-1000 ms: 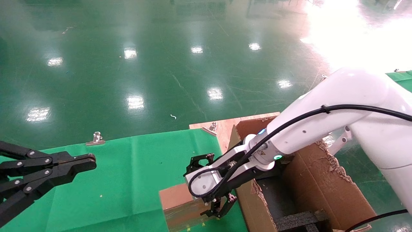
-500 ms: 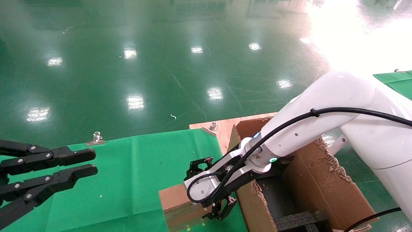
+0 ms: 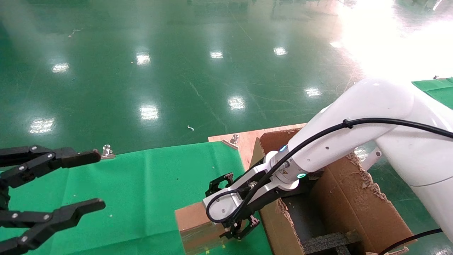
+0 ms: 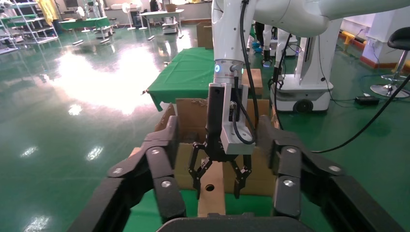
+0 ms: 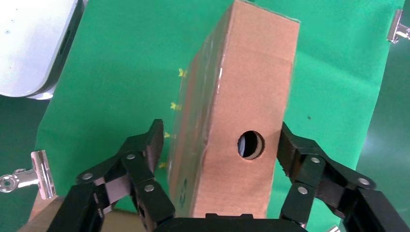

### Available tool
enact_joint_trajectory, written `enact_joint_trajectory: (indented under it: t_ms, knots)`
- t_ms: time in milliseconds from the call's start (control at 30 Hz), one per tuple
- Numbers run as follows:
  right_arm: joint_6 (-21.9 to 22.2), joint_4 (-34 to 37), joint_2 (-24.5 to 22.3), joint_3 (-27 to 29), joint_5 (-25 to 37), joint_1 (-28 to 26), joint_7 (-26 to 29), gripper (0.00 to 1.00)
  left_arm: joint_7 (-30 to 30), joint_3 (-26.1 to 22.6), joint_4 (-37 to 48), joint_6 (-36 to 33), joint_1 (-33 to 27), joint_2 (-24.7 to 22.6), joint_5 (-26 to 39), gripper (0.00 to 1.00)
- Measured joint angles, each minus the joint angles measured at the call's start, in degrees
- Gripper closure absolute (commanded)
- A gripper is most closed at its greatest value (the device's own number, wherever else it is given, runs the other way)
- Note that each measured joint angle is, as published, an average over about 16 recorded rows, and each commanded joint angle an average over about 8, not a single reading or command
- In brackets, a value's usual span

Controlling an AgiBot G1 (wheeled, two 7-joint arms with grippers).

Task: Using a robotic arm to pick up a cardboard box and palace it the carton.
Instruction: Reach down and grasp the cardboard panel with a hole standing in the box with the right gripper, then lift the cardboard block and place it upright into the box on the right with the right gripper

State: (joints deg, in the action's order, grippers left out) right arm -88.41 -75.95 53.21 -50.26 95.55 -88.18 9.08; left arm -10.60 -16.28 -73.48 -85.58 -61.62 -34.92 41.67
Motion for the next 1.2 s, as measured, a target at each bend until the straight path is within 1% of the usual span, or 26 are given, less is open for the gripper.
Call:
enact_joint_trajectory:
  t_ms: [600, 767, 967, 1067, 1200]
  knots:
    - [-0.10, 0.07, -0.06, 0.13, -0.18, 0.05, -0.09, 1.00, 0.00, 0.00, 0.00, -0.01, 0.00, 0.00, 0.00, 0.00]
    - [-0.47, 0.88, -0.13, 0.27, -1.10, -0.80, -0.27, 1.00, 0.01, -0.01, 0.01, -0.01, -0.01, 0.00, 0.00, 0.00]
    - [-1.39, 2.96, -0.43, 0.06, -3.68, -4.80, -1.23, 1.00, 0.02, -0.03, 0.03, -0.02, -0.02, 0.00, -0.01, 0.00]
    - [-1.94, 4.67, -0.76, -0.56, -5.83, -8.24, -2.10, 1.00, 0.03, -0.04, 0.04, -0.02, -0.03, 0.00, -0.02, 0.00]
    - [-2.59, 7.53, -1.39, -2.16, -9.40, -14.13, -3.75, 1.00, 0.04, -0.06, 0.05, -0.02, -0.04, 0.01, -0.03, 0.00]
